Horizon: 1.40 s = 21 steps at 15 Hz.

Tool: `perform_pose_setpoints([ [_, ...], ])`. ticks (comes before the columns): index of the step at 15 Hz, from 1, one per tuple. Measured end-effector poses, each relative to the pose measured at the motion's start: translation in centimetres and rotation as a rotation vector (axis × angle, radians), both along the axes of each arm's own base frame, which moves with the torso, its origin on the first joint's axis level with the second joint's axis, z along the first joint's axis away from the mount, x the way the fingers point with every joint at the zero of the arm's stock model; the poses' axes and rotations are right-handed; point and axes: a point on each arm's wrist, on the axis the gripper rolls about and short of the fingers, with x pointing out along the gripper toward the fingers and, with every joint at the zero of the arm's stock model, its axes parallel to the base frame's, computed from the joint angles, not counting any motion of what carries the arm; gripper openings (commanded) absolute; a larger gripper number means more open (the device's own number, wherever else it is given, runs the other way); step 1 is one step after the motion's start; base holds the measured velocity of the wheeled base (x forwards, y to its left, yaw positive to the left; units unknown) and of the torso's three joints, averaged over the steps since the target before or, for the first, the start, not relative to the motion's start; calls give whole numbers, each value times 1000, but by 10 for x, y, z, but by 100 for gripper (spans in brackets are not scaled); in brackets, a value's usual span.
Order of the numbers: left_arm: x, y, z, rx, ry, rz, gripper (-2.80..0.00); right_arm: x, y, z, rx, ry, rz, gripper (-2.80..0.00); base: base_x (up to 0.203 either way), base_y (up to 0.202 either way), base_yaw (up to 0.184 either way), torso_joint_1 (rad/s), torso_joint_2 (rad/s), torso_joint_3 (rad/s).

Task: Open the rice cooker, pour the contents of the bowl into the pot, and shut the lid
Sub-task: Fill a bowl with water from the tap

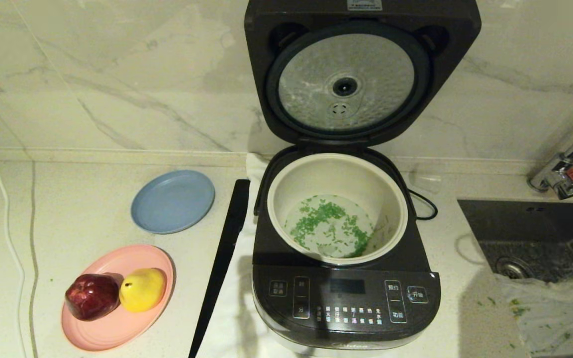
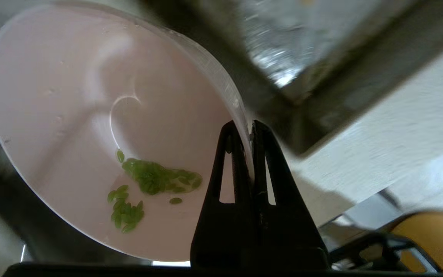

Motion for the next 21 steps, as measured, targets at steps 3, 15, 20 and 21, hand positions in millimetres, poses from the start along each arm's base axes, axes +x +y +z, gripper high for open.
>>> perform_pose_setpoints([
  [3,0,0,0,0,0,0,-280,1,-57,-32,60,38,-128,-280,0,0,0,0,0,0],
  [15,0,0,0,0,0,0,-280,-16,-219,-132,187,90,-386,-280,0,0,0,0,0,0],
  [20,0,0,0,0,0,0,-280,-3,-249,-129,184,26,-431,-280,0,0,0,0,0,0],
  [21,0,0,0,0,0,0,-280,3,-251,-127,180,14,-426,-280,0,0,0,0,0,0],
])
